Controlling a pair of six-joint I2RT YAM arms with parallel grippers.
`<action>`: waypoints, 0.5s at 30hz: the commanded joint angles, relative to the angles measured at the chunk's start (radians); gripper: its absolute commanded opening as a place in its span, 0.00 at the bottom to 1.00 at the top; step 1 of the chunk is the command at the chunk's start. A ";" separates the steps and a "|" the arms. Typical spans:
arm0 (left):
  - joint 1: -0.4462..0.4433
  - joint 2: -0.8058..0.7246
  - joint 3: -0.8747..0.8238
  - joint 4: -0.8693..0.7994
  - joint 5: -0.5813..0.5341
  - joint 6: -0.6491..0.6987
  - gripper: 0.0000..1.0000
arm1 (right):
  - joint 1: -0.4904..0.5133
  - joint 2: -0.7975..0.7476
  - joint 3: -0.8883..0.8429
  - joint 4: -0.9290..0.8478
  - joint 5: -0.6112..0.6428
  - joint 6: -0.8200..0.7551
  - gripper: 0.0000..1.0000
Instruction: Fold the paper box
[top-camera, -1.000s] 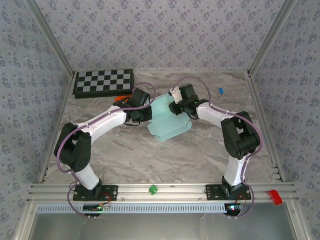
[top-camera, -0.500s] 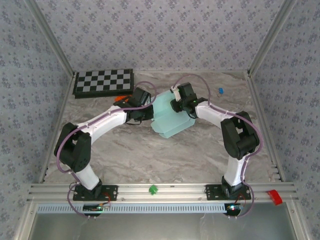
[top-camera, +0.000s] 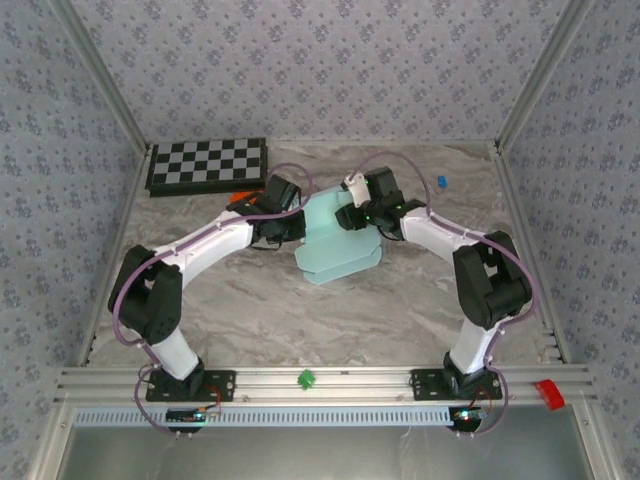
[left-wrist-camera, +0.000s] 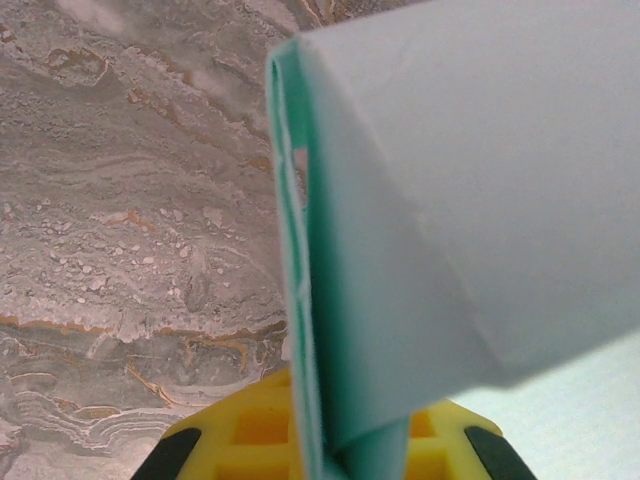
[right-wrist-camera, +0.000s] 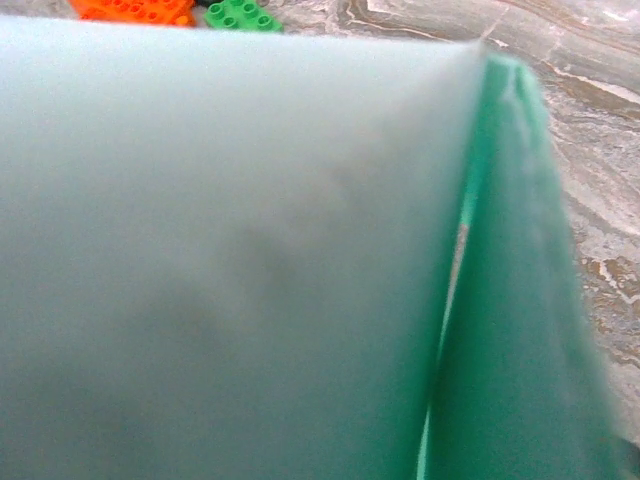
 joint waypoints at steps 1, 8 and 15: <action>-0.004 0.010 0.028 0.003 0.007 0.004 0.00 | -0.004 -0.030 -0.020 -0.010 -0.086 -0.013 0.50; -0.003 0.017 0.027 -0.003 -0.002 0.002 0.00 | -0.008 -0.064 -0.033 -0.008 -0.148 -0.007 0.58; -0.004 0.022 0.028 -0.002 -0.004 0.004 0.00 | -0.014 -0.100 -0.065 0.002 -0.179 -0.012 0.73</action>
